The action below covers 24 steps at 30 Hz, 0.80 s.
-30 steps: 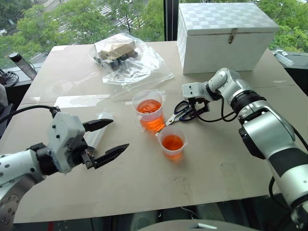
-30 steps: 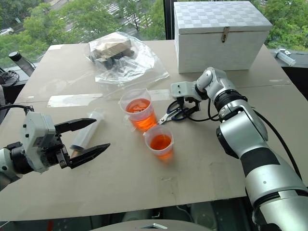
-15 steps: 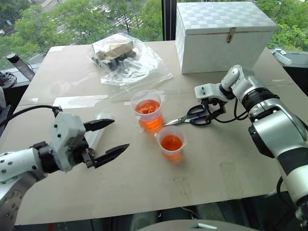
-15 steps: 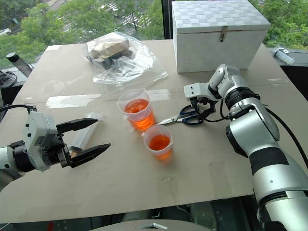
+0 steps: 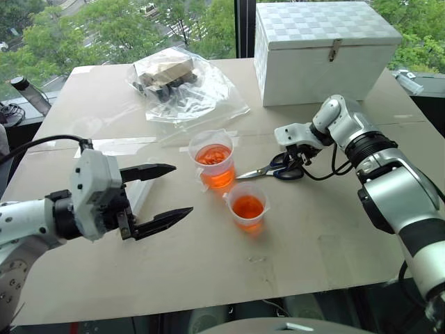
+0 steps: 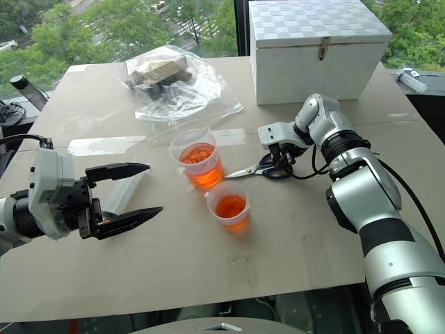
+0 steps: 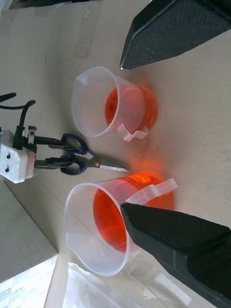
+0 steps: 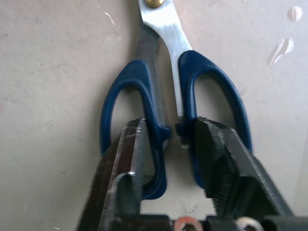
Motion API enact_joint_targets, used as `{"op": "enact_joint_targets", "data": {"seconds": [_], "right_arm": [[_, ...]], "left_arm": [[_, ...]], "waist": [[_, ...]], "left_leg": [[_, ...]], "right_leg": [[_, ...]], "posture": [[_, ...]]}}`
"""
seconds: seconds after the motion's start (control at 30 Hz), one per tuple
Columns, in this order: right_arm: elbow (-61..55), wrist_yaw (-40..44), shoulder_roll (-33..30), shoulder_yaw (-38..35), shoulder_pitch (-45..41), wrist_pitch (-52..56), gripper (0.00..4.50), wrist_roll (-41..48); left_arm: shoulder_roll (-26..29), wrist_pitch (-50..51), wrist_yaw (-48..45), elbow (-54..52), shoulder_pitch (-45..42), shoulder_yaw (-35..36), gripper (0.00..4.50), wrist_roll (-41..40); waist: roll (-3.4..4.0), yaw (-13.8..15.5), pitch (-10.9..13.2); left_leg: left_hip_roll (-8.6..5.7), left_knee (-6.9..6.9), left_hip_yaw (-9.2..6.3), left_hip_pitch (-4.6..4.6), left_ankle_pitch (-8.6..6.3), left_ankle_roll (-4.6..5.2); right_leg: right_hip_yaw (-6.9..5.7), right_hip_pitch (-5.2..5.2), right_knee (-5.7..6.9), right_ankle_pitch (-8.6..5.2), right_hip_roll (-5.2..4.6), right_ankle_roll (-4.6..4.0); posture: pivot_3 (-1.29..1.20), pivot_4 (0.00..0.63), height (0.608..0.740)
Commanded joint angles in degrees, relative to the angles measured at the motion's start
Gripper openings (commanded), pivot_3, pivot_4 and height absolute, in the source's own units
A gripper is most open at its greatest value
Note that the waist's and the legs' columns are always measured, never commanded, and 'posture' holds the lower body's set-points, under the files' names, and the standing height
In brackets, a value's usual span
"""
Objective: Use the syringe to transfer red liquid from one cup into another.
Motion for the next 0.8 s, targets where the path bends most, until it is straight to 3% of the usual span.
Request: {"op": "enact_joint_targets", "data": {"seconds": [0.03, 0.53, 0.8], "right_arm": [[-2.2, 1.3, -0.9, 0.2, 0.5, 0.9, 0.73, 0.1], [-4.1, -5.0, -0.4, 1.9, 2.7, 7.5, 0.73, -2.5], [-7.0, 0.8, -3.7, 0.3, 2.3, 9.2, 0.73, 0.1]], "left_arm": [[1.0, 0.3, -0.1, -0.6, -1.0, 0.9, 4.50, -1.3], [1.2, -0.9, -1.2, 0.9, -3.2, -2.2, 4.50, 0.6], [1.7, -0.1, -1.0, 1.2, -6.2, -2.4, 4.50, -1.3]], "waist": [[0.00, 0.0, 0.0], [-0.12, 0.0, -0.1], [-0.13, 0.3, -0.1]], "left_leg": [[0.00, 0.00, 0.01, 0.00, 0.00, 0.00], [0.00, 0.02, 0.00, 0.13, 0.02, -0.02], [0.00, 0.02, -0.03, 0.26, 0.02, -0.03]], "right_leg": [[0.01, 0.00, 0.01, 0.00, 0.00, 0.00], [0.02, 0.07, 0.13, 0.01, 0.02, -0.02], [-0.01, 0.19, 0.15, 0.04, 0.00, -0.07]], "posture": [[0.00, 0.150, 0.740], [0.00, 0.150, 0.740], [0.00, 0.150, 0.740]]}}
